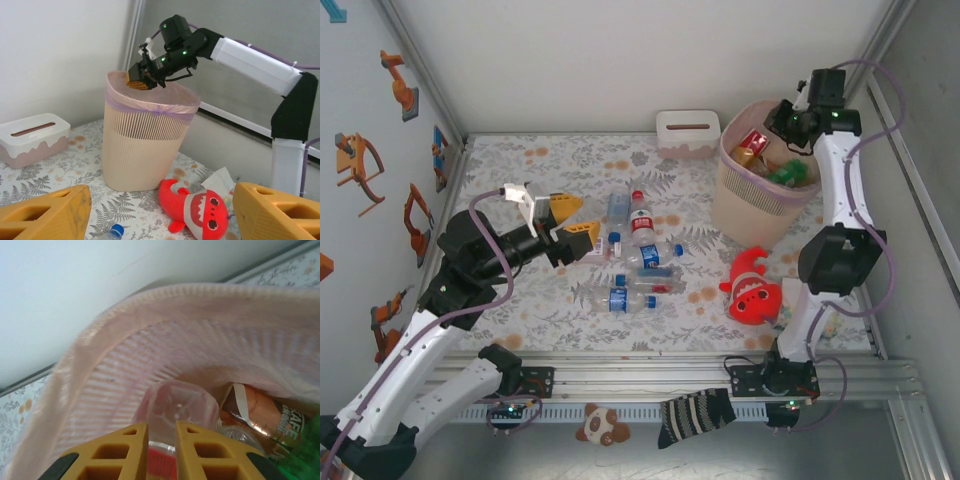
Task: Put the plastic bottles in the bin
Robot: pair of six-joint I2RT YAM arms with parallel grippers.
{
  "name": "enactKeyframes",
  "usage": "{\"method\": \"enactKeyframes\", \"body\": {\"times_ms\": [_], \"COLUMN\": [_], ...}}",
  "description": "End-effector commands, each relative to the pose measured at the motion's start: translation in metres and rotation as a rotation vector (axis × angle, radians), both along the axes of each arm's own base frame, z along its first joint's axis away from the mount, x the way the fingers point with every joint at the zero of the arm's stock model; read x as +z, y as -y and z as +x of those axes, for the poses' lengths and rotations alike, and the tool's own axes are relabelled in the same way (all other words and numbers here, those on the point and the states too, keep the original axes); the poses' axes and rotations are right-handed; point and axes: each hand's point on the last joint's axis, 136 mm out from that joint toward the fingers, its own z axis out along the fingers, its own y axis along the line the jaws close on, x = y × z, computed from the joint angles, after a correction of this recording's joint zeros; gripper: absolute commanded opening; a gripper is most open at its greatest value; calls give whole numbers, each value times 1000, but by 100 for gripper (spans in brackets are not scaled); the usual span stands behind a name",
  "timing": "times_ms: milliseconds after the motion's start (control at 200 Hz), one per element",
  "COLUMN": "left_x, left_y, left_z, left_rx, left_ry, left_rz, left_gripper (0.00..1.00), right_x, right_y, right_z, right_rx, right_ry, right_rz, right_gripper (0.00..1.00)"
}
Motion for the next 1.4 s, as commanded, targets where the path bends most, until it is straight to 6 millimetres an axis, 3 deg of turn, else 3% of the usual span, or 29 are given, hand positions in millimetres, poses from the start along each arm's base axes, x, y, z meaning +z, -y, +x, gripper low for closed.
{"method": "enactKeyframes", "body": {"times_ms": [0, 150, 456, 591, 816, 971, 1147, 1397], "left_x": [15, 16, 12, 11, 8, 5, 0, -36], "left_y": [-3, -3, 0, 3, 4, 3, 2, -3], "left_z": [-6, -7, -3, -2, -1, -1, 3, 34], "left_rx": [-3, -4, -7, -19, -21, -17, 4, 135], "left_ry": [49, 49, 40, 30, 19, 14, -3, -114], "left_rz": [-10, -5, -10, -10, -11, -7, 13, 162], "left_gripper": [74, 74, 75, 74, 74, 74, 74, 74], "right_x": [-8, -20, -23, -44, -104, -120, -88, -1], "right_y": [-6, -17, -52, -63, -51, -45, -36, -31], "right_z": [4, -7, -59, -74, -77, -74, -74, -86], "right_rx": [81, 180, 323, 352, 307, 283, 244, 191], "right_ry": [-8, -65, -123, -193, -366, -408, -359, -168], "right_rz": [0, 3, 95, 76, -1, -29, -79, -114], "right_gripper": [21, 21, 21, 22, 22, 22, 22, 24]}}
